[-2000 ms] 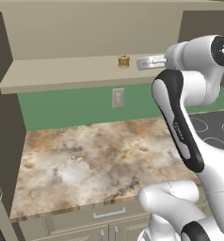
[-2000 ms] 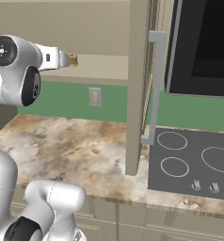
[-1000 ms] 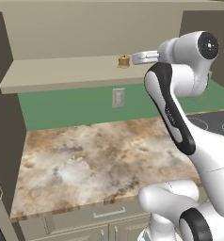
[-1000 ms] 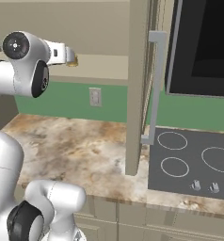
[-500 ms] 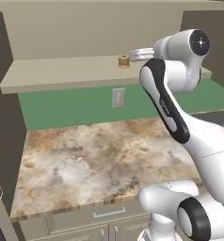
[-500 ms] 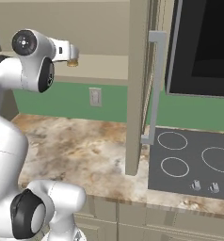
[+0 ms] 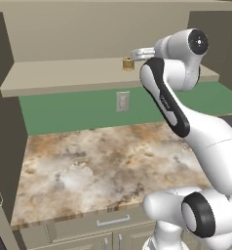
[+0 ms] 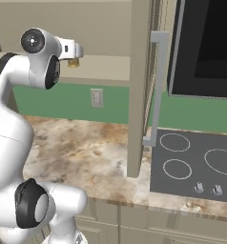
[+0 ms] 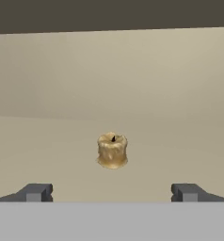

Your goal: Get the candle and the beer from the cabinet and move them to the dining counter.

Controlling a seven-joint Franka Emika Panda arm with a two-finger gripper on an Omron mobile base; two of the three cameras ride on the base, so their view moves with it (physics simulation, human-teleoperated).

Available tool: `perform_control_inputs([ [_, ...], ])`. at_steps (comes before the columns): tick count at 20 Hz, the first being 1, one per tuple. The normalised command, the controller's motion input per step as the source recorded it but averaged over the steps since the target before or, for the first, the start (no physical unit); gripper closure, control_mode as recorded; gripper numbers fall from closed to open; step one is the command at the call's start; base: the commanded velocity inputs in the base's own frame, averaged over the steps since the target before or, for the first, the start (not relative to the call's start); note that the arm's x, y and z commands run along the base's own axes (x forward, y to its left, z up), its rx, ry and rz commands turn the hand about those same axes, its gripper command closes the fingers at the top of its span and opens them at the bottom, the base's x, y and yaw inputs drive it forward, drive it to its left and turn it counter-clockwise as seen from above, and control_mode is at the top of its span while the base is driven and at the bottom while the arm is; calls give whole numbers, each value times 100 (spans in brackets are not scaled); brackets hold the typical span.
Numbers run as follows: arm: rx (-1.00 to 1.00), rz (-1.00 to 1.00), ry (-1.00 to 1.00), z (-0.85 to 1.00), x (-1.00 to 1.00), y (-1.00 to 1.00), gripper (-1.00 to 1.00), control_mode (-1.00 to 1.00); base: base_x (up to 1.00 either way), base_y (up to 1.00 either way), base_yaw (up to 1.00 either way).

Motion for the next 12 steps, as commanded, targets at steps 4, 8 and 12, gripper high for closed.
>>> perform_control_inputs([
  [4,0,0,0,-6,25,0,-100,-100,0,0,0],
  [8,0,0,0,-10,24,0,-100,-100,0,0,0],
  [12,0,0,0,-11,20,0,-100,-100,0,0,0],
])
